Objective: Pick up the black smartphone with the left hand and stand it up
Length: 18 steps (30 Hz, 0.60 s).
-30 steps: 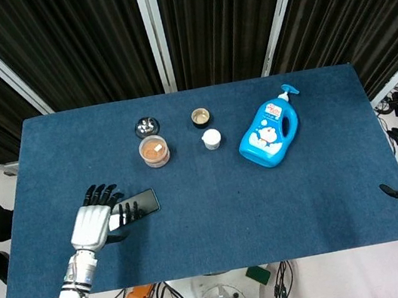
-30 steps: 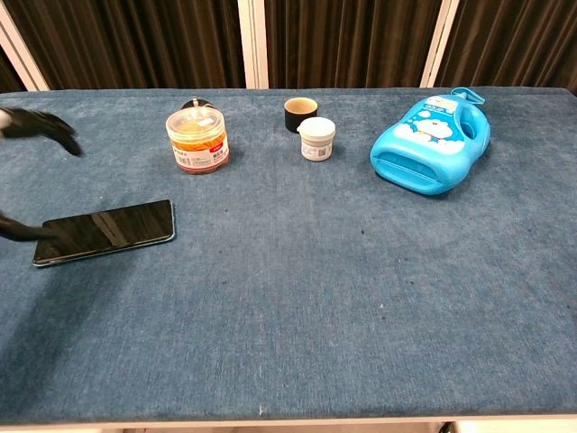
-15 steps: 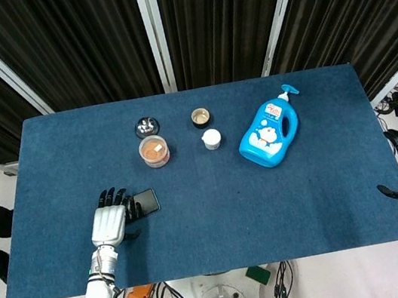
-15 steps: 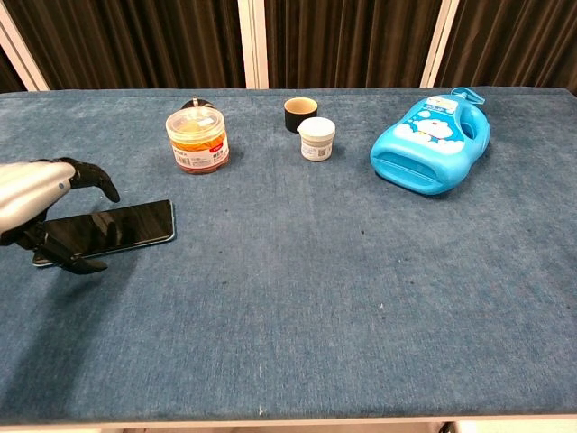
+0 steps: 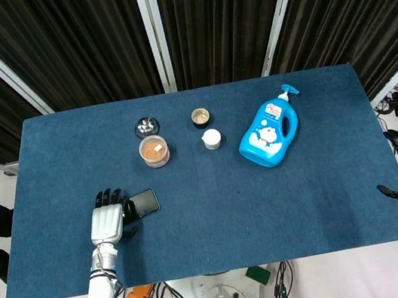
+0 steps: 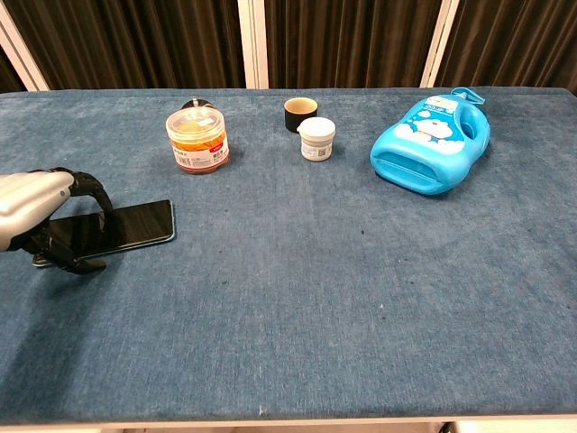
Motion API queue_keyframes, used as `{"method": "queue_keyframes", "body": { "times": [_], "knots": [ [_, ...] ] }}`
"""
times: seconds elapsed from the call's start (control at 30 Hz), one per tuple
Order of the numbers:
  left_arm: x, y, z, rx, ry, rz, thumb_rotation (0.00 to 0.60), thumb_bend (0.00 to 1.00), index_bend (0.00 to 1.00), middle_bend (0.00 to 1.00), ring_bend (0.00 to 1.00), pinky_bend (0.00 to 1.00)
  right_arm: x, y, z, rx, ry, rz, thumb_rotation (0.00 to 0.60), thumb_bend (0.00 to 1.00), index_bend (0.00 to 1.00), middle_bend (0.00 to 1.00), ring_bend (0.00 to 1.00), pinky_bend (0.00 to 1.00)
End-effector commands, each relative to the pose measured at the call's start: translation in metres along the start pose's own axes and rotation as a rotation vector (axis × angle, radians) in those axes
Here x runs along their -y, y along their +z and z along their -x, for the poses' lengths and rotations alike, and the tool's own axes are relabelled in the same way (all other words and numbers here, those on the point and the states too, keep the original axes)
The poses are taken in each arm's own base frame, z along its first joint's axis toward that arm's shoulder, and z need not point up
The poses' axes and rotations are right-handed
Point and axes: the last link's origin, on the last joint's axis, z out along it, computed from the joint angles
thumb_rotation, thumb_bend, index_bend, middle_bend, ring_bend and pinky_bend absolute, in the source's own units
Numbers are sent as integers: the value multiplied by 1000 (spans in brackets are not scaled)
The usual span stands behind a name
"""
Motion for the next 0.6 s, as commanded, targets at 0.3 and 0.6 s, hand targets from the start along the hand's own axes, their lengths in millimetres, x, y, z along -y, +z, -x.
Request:
{"method": "queue_keyframes", "body": {
  "times": [0.3, 0.6],
  "knots": [
    [3, 6, 10, 33, 9, -12, 600, 250, 333, 101, 0, 14, 0, 1, 1, 4, 1, 2, 600, 229, 38, 118, 0, 65],
    [11, 12, 11, 10, -21, -15, 600, 503, 484, 122, 0, 14, 1, 0, 1, 5, -1, 3, 600, 229, 38, 118, 0, 66]
  ]
}}
